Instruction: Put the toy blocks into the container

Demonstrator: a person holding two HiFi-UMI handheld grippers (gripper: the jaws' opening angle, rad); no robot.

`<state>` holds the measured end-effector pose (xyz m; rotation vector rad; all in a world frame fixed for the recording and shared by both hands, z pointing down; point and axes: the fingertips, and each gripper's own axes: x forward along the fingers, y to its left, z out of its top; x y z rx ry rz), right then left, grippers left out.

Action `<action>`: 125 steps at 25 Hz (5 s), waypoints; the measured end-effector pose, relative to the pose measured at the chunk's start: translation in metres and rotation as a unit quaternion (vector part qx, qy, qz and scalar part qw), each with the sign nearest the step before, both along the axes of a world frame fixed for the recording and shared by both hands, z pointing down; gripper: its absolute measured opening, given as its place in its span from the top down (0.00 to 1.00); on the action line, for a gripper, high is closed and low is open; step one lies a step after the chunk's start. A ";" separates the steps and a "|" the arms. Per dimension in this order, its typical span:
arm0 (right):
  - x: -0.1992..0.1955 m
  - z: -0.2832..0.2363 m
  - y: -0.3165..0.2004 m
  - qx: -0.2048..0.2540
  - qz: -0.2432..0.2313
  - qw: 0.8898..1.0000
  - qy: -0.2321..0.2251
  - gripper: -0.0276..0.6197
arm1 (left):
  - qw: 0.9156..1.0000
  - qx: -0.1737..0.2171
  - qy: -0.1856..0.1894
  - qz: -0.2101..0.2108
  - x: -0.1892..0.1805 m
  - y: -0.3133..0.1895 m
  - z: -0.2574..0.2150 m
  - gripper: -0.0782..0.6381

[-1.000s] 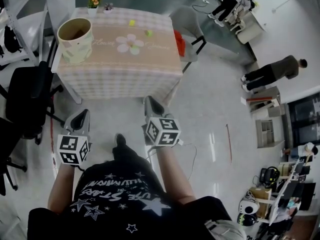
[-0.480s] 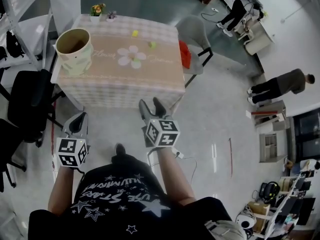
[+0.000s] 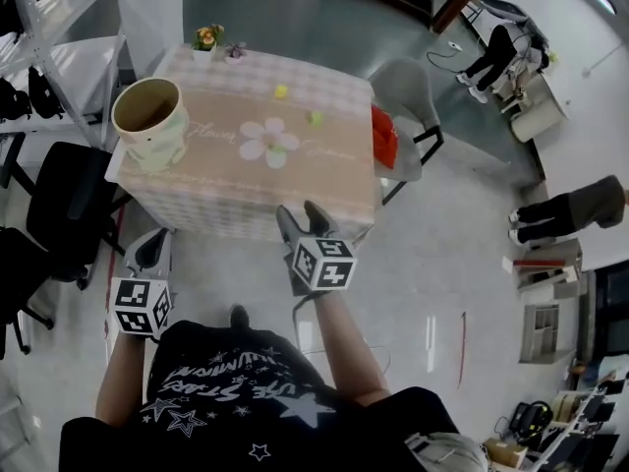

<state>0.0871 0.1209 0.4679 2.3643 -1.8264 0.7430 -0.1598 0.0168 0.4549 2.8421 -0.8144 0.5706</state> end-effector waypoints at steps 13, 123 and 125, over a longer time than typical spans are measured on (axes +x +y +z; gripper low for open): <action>0.019 0.029 -0.040 -0.028 -0.004 1.000 -0.008 0.56 | 1.000 0.006 -0.008 0.016 0.044 -0.043 0.003 0.88; -0.092 -0.075 -0.341 0.042 -0.314 0.947 0.062 0.66 | 0.977 -0.032 0.016 -0.208 -0.012 -0.193 0.010 0.88; -0.081 -0.076 -0.334 0.048 -0.306 0.949 0.056 0.66 | 0.979 -0.033 0.013 -0.198 -0.001 -0.188 0.011 0.88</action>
